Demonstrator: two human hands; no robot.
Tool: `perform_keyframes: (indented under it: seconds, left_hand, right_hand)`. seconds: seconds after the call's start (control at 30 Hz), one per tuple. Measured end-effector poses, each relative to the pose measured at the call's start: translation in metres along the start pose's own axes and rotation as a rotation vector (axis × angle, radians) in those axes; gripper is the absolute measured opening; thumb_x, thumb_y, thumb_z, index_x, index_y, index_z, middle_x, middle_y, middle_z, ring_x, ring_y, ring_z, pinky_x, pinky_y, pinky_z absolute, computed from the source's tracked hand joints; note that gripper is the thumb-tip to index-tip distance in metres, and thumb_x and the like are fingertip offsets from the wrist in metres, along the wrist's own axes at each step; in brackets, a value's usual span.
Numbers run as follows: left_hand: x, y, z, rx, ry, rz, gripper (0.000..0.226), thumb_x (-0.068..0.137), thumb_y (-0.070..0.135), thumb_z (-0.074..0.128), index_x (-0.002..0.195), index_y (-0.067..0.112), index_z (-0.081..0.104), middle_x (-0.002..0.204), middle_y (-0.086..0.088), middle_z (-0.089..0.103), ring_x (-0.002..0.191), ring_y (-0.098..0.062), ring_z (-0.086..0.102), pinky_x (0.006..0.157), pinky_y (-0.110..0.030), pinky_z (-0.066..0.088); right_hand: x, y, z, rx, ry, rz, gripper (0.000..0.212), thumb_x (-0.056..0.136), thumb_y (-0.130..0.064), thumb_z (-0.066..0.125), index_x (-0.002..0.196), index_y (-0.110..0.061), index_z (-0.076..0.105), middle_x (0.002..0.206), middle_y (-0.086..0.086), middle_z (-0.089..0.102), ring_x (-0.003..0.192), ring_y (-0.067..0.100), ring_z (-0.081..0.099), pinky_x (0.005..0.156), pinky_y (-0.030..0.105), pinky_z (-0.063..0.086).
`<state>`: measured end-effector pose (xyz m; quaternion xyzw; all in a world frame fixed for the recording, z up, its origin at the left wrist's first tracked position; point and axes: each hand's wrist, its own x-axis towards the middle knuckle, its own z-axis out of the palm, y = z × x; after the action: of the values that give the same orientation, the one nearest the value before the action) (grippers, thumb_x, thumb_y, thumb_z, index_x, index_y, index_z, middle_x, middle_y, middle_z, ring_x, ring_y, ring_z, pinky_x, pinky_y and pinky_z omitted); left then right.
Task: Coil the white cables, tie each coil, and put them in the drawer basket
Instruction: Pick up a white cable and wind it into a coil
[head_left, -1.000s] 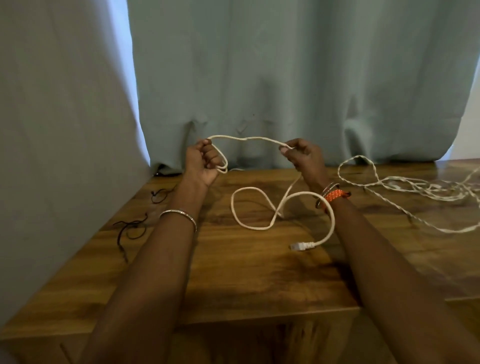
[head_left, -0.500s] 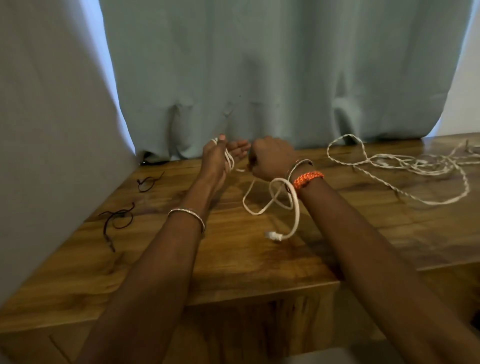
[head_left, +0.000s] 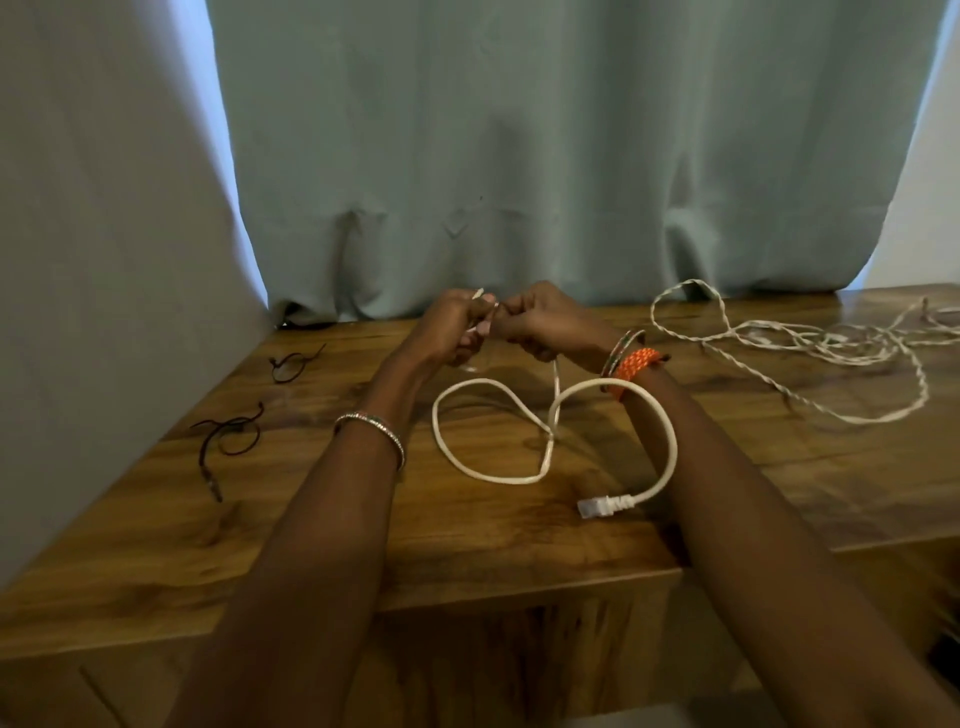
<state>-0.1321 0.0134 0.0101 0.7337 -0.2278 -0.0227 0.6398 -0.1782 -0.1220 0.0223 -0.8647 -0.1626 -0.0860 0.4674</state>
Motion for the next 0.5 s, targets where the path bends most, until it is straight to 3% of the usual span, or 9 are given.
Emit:
perform_keyframes:
  seconds: [0.1,0.17,0.27,0.4,0.5]
  left_hand:
    - [-0.003,0.009,-0.016,-0.126,-0.009,-0.005,0.037,0.099,0.015,0.030,0.064,0.012,0.041,0.033,0.005,0.026,0.022,-0.002,0.018,0.033,-0.003,0.012]
    - [-0.008,0.007,-0.043,-0.250,0.056,0.010,0.043,0.099,0.014,0.025,0.061,0.014,0.045,0.029,0.009,0.026,0.019,-0.002,0.018,0.031,-0.006,0.010]
    - [-0.015,-0.004,-0.081,-0.411,0.125,0.012,0.041,0.100,0.018,0.020,0.065,0.014,0.039,0.027,0.006,0.026,0.018,-0.002,0.019,0.028,-0.010,0.010]
    - [-0.018,-0.016,-0.078,-0.455,0.032,-0.055,0.036,0.100,0.017,0.020,0.070,0.012,0.041,0.029,0.007,0.024,0.020,-0.003,0.018,0.030,-0.010,0.011]
    - [-0.018,-0.020,-0.072,-0.399,-0.063,-0.102,0.032,0.095,0.012,0.022,0.074,0.010,0.046,0.031,0.008,0.025,0.022,-0.004,0.019,0.033,-0.011,0.011]
  right_hand:
    - [-0.001,0.004,-0.013,0.200,0.041,0.068,0.037,0.086,-0.006,0.059,0.054,-0.015,0.043,0.042,-0.007,0.029,0.035,0.007,0.021,0.039,0.013,0.016]
    - [-0.004,0.012,-0.030,0.125,0.157,0.052,0.038,0.083,-0.010,0.064,0.051,-0.014,0.044,0.039,-0.008,0.029,0.034,0.008,0.021,0.040,0.014,0.017]
    - [-0.009,0.023,-0.045,0.088,0.263,-0.026,0.025,0.085,-0.015,0.066,0.061,-0.008,0.061,0.036,-0.012,0.033,0.034,0.004,0.026,0.039,0.018,0.021]
    - [-0.008,0.019,-0.033,-0.016,0.430,-0.194,0.016,0.091,-0.018,0.061,0.085,-0.008,0.072,0.041,-0.016,0.050,0.042,-0.003,0.046,0.047,0.010,0.031]
    - [-0.003,0.028,-0.031,-0.147,0.551,-0.215,0.014,0.088,-0.025,0.065,0.081,-0.018,0.075,0.058,0.000,0.061,0.053,0.004,0.047,0.054,0.023,0.035]
